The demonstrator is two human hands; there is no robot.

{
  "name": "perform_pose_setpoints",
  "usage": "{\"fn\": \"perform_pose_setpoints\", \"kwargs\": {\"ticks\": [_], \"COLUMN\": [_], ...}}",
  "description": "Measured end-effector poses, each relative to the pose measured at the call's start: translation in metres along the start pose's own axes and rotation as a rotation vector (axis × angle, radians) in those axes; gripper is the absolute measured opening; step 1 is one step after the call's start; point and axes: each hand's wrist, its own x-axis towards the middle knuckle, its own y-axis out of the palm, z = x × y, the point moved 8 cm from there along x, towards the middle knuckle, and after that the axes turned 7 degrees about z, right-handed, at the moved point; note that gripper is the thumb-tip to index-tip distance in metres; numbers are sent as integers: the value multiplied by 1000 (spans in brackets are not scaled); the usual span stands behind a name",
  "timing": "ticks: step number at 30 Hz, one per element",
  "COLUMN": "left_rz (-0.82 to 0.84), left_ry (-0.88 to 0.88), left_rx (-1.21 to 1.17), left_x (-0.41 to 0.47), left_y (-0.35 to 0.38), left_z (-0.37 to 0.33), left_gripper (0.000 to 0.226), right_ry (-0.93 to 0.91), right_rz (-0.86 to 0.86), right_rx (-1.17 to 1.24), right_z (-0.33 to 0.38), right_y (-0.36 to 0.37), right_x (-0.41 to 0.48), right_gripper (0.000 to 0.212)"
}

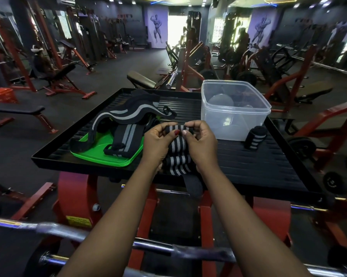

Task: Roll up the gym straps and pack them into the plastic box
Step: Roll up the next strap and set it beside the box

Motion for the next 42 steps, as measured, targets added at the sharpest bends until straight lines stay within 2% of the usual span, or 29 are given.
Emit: {"fn": "perform_pose_setpoints", "kwargs": {"ticks": [4,9,13,15,18,20,23,28,37,39,42], "left_rz": [-27,-4,-34,-23,-46,-59,-50,-27,-42,-87,-197], "left_ry": [56,38,-26,7,79,109,126,15,29,33,75], "left_rx": [36,-3,-30,-5,28,40,28,-115,-57,-28,143], "left_x": [0,0,4,3,2,1,0,2,-1,-2,-2], "left_y": [-6,-1,-3,-3,-6,-7,-6,-3,-6,-8,-18], "left_z": [-5,-3,7,3,-4,-7,-10,0,-4,-3,-4], "left_gripper": [22,17,22,20,19,18,22,23,26,25,20], "right_ry": [18,7,-31,-36,37,93,79,73,46,33,41], "right_rz": [34,-18,-7,-6,10,19,23,-22,-9,-46,-72], "right_rx": [18,-14,-14,-5,14,21,51,77,108,61,44], "right_z": [-5,-5,-2,-4,-13,-17,-12,-11,-8,-6,-6], "right_y": [5,0,0,1,2,2,2,-2,-1,-4,-7], "right_x": [1,1,1,2,3,3,3,1,0,0,0], "right_gripper": [9,19,24,24,13,14,14,22,14,16,16]}}
